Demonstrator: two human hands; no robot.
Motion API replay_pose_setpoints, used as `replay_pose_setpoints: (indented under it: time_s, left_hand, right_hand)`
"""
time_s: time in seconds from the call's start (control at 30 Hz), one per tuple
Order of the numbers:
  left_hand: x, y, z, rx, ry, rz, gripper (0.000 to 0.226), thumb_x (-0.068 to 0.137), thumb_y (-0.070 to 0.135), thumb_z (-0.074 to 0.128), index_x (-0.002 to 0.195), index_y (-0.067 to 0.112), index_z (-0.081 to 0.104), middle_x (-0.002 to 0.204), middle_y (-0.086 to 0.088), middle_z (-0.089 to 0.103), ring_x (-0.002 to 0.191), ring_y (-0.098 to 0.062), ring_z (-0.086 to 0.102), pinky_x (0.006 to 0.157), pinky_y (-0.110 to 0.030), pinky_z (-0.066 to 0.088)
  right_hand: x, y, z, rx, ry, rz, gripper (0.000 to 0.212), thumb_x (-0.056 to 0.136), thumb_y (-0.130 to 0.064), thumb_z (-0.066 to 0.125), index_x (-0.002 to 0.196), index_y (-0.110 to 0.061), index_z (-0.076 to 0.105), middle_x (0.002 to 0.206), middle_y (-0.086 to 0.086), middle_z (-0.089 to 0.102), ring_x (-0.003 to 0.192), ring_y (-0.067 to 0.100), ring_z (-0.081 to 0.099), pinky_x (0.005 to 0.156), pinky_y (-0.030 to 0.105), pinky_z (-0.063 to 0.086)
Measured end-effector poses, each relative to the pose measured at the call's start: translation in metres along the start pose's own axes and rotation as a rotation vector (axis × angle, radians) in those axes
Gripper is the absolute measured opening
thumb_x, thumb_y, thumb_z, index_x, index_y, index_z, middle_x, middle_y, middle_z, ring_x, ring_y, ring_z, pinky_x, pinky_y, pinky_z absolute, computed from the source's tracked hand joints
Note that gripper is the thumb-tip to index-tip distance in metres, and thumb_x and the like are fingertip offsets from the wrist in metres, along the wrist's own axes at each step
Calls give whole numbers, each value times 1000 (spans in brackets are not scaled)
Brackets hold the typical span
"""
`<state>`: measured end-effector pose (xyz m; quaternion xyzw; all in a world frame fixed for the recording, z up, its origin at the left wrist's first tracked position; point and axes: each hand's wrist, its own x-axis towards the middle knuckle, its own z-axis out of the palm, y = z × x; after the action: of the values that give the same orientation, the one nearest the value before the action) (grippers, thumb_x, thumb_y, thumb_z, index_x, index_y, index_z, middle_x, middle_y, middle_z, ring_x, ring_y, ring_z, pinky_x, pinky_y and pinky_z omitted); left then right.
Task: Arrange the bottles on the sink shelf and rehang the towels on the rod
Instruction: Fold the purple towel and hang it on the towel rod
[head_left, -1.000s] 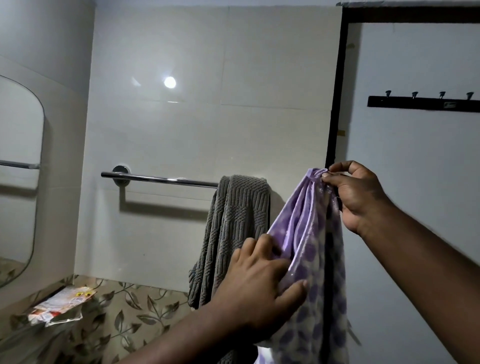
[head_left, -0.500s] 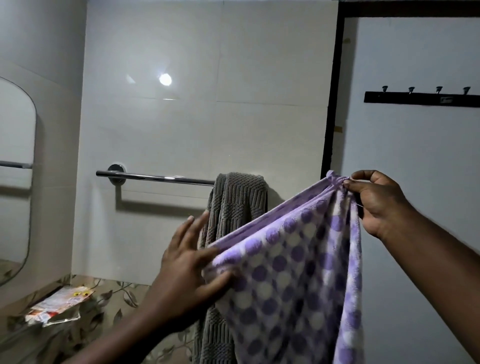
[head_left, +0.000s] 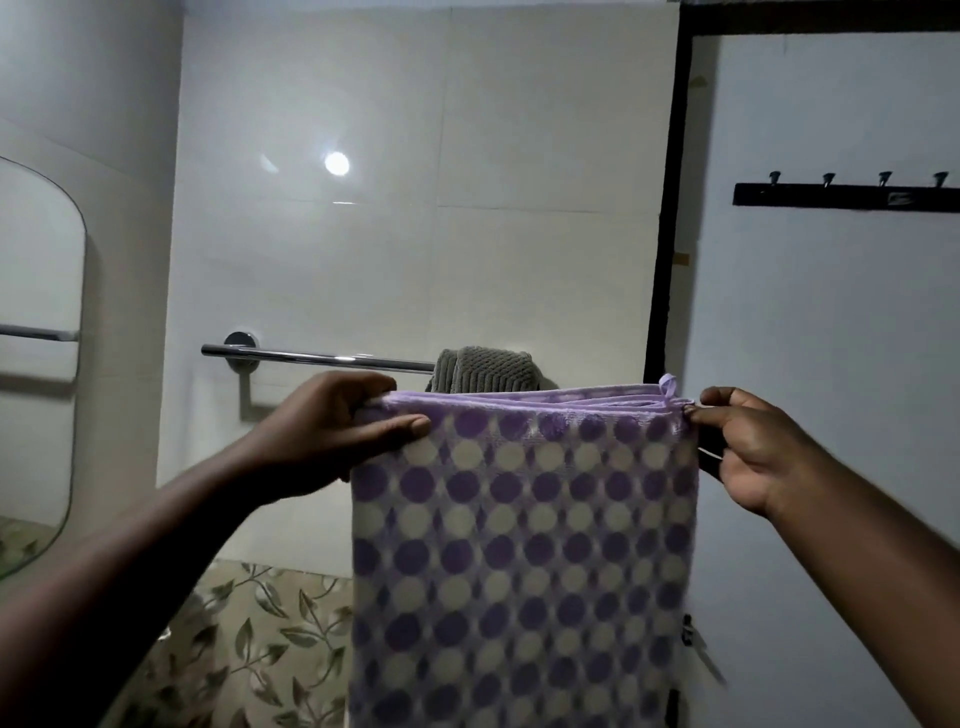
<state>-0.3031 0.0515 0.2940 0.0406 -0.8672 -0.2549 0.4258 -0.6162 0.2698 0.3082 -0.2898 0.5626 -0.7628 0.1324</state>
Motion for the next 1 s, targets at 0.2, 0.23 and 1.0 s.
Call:
replay_pose_setpoints:
  time_s: [0.2,0.23,1.0]
  left_hand:
    - [8,3,-14,-566,157,-203,19,88,17,70,73,6,64,62,-3,59,50,-11,55,44,-18,45]
    - [13,-2,-9,-589,168,-271,19,90,16,68,73,8,66,62,-4,61,49,-12,56,44,-19,46]
    - [30,55,100,-507,-8,-359,39,104,22,59,102,-17,64,88,-27,66,78,-32,65,88,-62,57]
  right_hand:
    - [-4,-1,-5,174,-255,45,30,96,-3,55,74,-24,54,83,0,67,79,18,64,77,34,51]
    - [0,6,1,137,-203,45,31,96,0,55,74,-23,55,80,0,67,74,17,64,72,32,51]
    - [-85,37,87,-305,-199,-643,28,86,-14,77,112,-24,79,109,-14,77,105,3,71,96,35,58]
